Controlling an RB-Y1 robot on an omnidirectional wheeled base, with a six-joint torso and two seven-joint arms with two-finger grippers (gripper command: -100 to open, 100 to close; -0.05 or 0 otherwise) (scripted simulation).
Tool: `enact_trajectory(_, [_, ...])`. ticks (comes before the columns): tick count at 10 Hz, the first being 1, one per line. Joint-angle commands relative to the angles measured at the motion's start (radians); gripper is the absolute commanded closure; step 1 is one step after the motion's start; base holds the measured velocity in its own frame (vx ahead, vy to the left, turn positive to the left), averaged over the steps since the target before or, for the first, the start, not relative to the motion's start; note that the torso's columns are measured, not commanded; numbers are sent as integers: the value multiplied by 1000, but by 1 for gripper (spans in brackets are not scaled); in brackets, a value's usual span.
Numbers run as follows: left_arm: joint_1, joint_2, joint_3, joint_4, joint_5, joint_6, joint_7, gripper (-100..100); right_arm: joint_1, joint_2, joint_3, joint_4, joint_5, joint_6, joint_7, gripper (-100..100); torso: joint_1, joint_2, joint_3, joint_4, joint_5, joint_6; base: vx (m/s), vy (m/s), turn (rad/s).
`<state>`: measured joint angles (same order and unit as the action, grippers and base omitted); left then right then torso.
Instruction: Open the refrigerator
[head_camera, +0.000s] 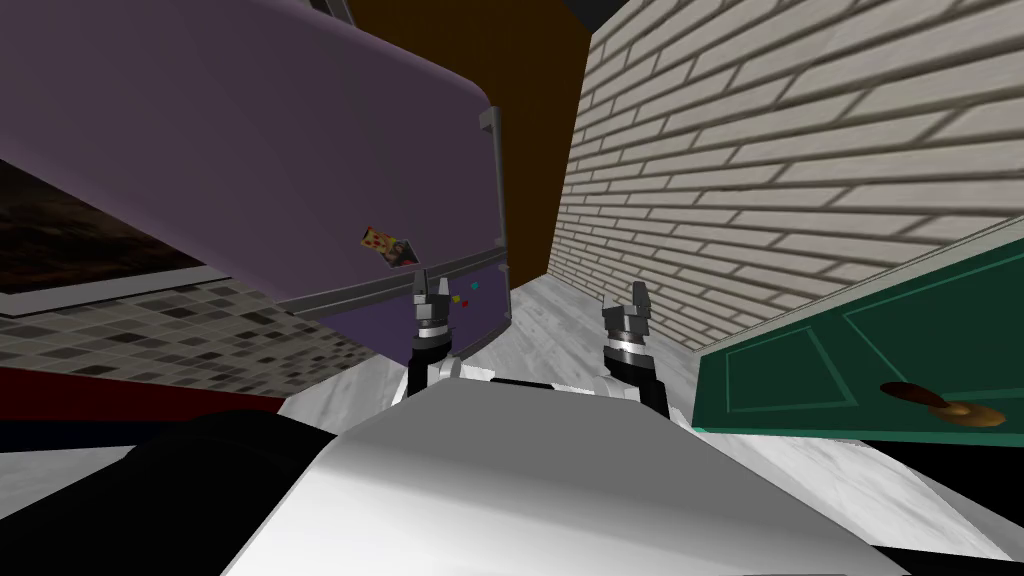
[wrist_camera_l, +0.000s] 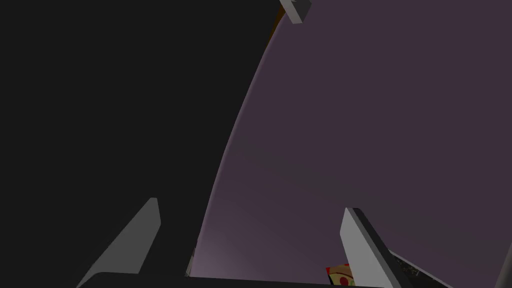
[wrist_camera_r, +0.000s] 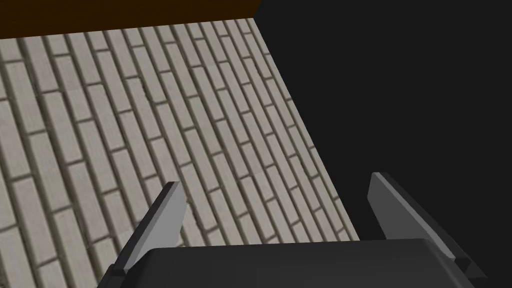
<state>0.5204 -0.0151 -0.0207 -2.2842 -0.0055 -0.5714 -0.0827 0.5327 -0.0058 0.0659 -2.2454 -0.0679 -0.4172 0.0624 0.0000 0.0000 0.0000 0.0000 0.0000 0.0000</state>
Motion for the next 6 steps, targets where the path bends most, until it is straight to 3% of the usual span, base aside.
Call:
enact_trajectory(1, [0, 0, 0, 0, 0, 0, 0, 0, 0, 0, 0, 0, 0, 0, 0, 0, 0, 40, -82, 41, 0, 0, 0, 0, 0])
enact_trajectory(6, [0, 0, 0, 0, 0, 0, 0, 0, 0, 0, 0, 0, 0, 0, 0, 0, 0, 396, -792, 396, 0, 0, 0, 0, 0])
